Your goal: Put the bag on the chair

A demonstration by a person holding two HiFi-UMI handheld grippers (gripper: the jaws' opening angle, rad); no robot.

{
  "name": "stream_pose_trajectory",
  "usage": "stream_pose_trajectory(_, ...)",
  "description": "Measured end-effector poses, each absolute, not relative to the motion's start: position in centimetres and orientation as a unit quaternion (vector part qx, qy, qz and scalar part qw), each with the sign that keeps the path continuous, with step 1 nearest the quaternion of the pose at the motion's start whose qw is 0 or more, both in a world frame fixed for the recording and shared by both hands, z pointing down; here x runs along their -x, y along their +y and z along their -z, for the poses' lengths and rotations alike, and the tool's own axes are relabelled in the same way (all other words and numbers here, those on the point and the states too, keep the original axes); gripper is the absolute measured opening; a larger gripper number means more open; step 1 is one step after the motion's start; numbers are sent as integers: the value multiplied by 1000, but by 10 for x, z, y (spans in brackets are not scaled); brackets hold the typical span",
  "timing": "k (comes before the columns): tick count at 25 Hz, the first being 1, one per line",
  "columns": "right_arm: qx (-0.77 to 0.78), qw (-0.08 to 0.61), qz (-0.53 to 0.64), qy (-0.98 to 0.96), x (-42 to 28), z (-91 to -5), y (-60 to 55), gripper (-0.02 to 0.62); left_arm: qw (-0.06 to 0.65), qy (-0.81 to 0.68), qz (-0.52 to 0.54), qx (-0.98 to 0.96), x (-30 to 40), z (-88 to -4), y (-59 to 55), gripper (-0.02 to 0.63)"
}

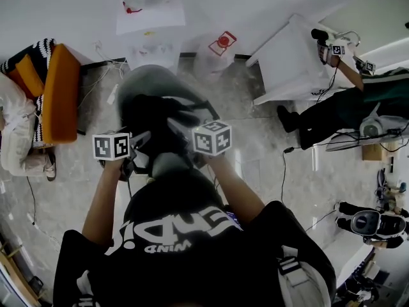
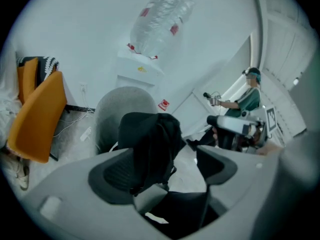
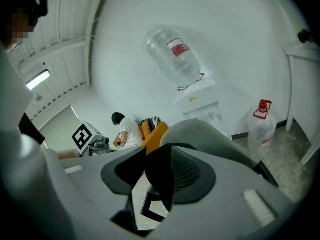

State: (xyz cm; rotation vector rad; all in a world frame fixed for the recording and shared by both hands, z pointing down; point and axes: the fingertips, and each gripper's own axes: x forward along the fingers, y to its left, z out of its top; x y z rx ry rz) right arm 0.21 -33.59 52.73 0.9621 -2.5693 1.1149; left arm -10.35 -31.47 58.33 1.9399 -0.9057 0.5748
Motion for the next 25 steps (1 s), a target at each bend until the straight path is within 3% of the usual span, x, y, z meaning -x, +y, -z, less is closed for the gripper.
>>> stream_pose_trajectory(15,-392,42,-279,-876,-26,-459,-257,121,323,-331,-132,-877,101,-472,-256,363)
stream_pose_trajectory(17,-408,36,-264,-873,-31,-458,-249,109,298,-334,-114,-887,101,-465,-253,321)
stream_pose_trajectory(22,-444,20,-243,-862,-44,-459,-234,52,251,-330,-74,-907,93,-453,-241,126)
stream_pose_trajectory(25,-465,17,-233,-854,-50,-459,-228,15,230,-332,-70,-912,89,-452,-237,55)
